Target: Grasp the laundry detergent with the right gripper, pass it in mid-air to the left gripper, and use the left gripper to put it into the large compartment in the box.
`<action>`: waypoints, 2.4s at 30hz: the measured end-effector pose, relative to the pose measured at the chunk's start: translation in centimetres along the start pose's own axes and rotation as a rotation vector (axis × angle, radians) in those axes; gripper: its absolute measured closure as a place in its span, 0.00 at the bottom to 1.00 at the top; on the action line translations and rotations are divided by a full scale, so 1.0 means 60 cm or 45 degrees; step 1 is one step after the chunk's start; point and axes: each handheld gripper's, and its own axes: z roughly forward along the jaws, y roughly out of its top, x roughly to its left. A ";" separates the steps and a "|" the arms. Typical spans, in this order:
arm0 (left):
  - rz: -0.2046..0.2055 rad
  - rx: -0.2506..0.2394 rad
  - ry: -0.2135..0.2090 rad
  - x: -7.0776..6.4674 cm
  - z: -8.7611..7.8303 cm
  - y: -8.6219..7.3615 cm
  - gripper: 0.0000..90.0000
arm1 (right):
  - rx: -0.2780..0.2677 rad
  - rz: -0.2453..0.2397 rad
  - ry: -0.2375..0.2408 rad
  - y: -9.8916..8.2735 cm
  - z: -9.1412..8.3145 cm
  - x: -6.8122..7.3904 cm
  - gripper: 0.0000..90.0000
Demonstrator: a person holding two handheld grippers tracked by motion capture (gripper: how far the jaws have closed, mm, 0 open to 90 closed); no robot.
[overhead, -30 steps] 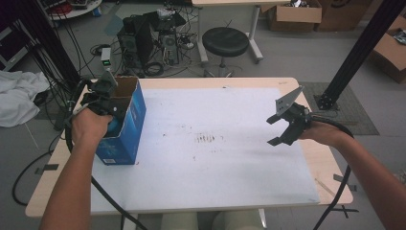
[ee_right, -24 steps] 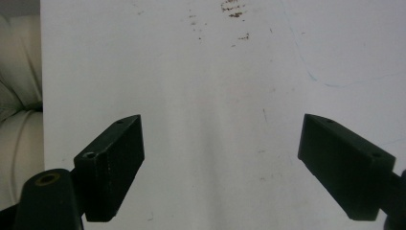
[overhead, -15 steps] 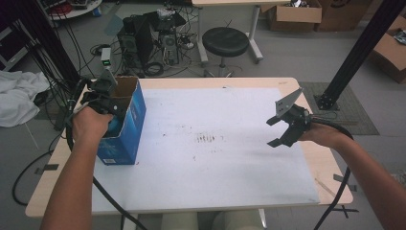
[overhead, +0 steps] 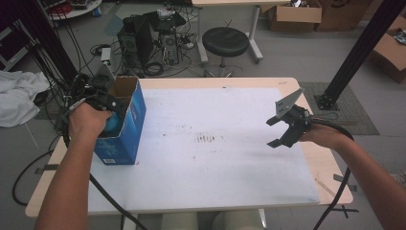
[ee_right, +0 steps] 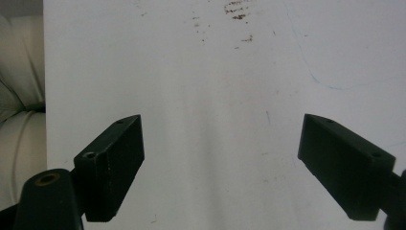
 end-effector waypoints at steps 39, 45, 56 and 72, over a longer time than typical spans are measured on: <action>0.176 -0.129 -0.095 -0.075 -0.136 0.033 0.21 | 0.000 -0.006 -0.020 0.008 -0.014 0.014 0.18; 0.288 -0.141 -0.124 -0.110 -0.144 0.046 0.21 | 0.002 -0.013 -0.022 0.010 -0.015 0.014 0.18; 0.552 -0.150 -0.185 -0.186 -0.138 0.067 0.22 | 0.006 -0.002 -0.026 0.008 -0.019 0.018 0.18; 0.879 -0.229 -0.295 -0.266 -0.111 0.087 0.20 | 0.013 -0.008 -0.015 0.026 -0.008 0.018 0.18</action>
